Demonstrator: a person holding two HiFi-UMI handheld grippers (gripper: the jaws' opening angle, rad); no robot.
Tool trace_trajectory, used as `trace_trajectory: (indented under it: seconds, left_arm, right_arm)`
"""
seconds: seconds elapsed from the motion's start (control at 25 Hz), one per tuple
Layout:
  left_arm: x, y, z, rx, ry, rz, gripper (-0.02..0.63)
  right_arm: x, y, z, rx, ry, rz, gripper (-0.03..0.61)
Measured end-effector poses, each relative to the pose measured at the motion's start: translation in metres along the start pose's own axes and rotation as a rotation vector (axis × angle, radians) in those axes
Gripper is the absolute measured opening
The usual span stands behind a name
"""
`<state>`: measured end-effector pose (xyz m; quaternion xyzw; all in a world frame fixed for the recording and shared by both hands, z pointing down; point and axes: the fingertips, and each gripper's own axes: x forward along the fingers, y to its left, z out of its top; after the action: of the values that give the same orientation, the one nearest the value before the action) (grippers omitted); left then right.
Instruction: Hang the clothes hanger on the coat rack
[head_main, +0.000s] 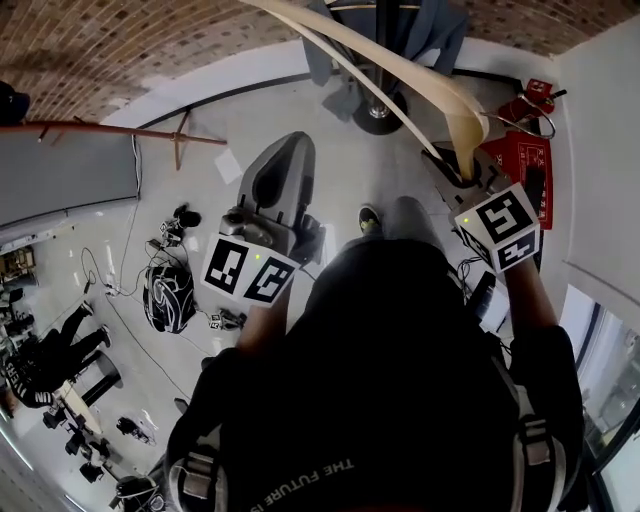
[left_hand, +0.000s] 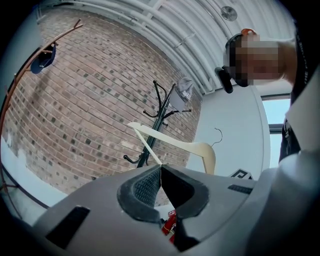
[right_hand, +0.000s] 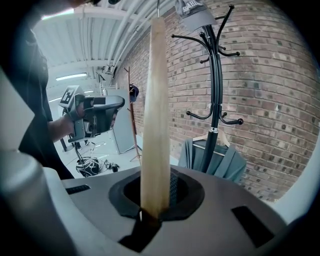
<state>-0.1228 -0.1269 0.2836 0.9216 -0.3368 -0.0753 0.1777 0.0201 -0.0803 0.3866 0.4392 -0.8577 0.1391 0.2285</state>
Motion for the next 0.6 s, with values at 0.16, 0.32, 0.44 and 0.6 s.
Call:
trace_trajectory:
  seconds: [0.16, 0.32, 0.44, 0.6]
  left_arm:
    - [0.023, 0.011, 0.004, -0.004, 0.005, 0.0, 0.02]
    - [0.048, 0.028, 0.012, -0.002, -0.005, 0.021, 0.02]
    - [0.066, 0.041, 0.018, -0.001, -0.017, 0.05, 0.02]
    - [0.095, 0.058, 0.027, 0.012, -0.038, 0.074, 0.02]
  right_arm:
    - [0.016, -0.017, -0.004, 0.016, 0.026, 0.016, 0.038]
    - [0.037, -0.043, -0.009, -0.004, 0.078, 0.038, 0.038]
    - [0.053, -0.064, -0.016, -0.025, 0.124, 0.058, 0.038]
    - [0.081, -0.097, -0.017, -0.061, 0.16, 0.086, 0.038]
